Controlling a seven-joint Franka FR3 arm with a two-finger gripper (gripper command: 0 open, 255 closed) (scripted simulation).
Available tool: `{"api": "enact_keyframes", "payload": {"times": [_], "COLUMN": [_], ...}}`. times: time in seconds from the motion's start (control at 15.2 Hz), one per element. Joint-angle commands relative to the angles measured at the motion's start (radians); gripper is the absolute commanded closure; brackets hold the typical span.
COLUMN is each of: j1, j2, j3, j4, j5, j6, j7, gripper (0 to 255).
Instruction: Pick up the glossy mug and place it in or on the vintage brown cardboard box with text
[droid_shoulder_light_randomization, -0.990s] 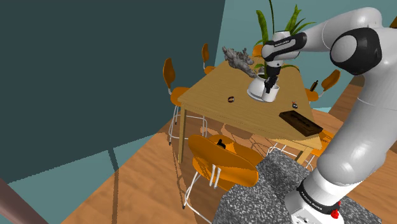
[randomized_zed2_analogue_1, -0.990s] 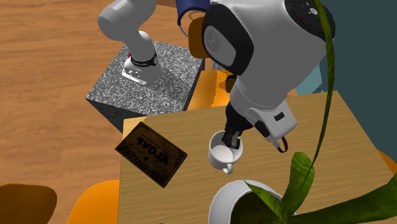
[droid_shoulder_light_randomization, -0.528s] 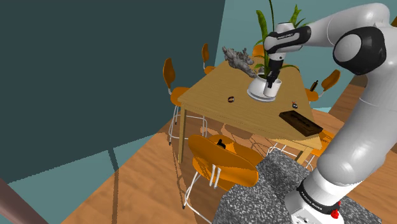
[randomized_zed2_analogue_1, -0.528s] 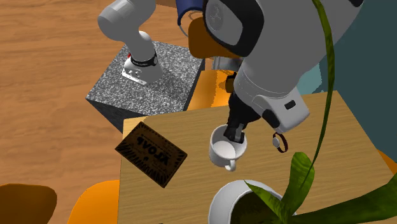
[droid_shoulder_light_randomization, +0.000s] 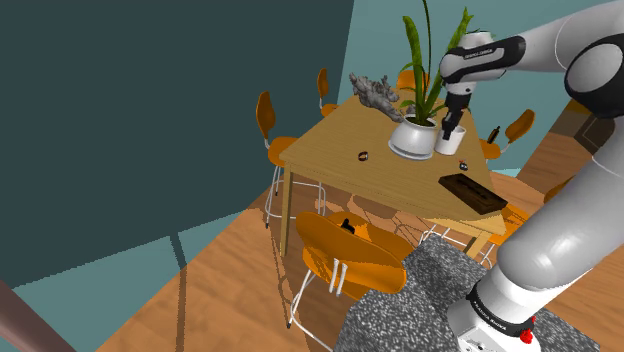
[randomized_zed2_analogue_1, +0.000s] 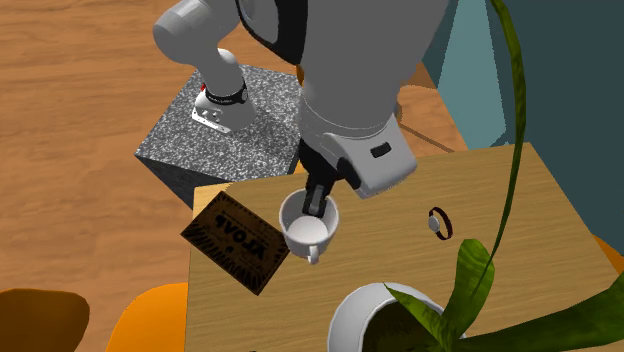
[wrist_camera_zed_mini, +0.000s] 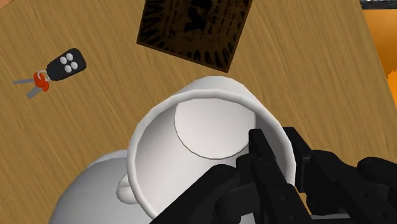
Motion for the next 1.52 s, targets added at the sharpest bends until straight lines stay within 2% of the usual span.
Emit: {"api": "enact_keyframes", "payload": {"times": [0.0,0.66,1.45], "j1": [-0.015,-0.114,-0.119], "j2": [-0.059,-0.291,-0.257], "j3": [-0.015,-0.095,-0.12], "j4": [-0.05,-0.21,-0.329], "j5": [-0.027,-0.154,-0.161], "j6": [0.0,-0.025,0.126], "j7": [-0.021,-0.149,-0.135], "gripper": [255,255,255]}}
